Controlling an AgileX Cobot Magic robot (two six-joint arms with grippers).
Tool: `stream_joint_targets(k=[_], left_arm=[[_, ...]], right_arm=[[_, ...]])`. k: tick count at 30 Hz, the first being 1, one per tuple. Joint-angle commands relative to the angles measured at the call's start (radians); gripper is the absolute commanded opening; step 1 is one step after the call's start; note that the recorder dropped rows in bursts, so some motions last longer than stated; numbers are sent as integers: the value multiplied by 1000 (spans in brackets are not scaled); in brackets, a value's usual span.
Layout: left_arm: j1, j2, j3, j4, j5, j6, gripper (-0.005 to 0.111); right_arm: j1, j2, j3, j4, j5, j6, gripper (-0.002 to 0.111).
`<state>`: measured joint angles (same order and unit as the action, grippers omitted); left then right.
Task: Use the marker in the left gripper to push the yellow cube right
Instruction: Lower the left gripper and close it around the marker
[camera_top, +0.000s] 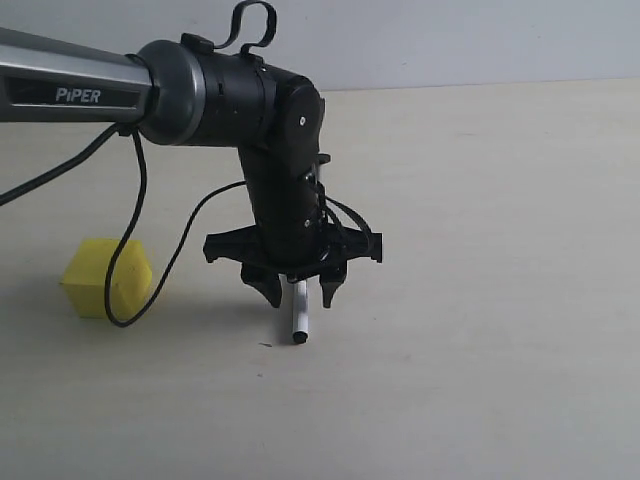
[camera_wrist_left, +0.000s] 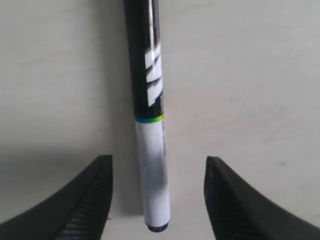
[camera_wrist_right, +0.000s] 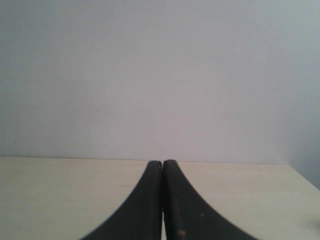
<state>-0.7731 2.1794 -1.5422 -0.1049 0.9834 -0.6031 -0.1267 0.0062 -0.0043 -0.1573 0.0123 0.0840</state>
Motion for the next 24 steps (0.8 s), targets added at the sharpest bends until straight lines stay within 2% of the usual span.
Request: stream_joint_targets(k=[1, 16, 18, 24], left_arm=[[-8, 19, -5, -6, 8, -7, 54], [-8, 42, -5, -2, 12, -7, 52], [-8, 40, -5, 0, 12, -7, 45], [-8, 25, -20, 29, 10, 62, 2]], right_arm=[[-7, -6, 4, 0, -6, -1, 0], [-7, -6, 4, 0, -6, -1, 0], [-7, -6, 4, 0, -6, -1, 0], [-7, -6, 4, 0, -6, -1, 0]])
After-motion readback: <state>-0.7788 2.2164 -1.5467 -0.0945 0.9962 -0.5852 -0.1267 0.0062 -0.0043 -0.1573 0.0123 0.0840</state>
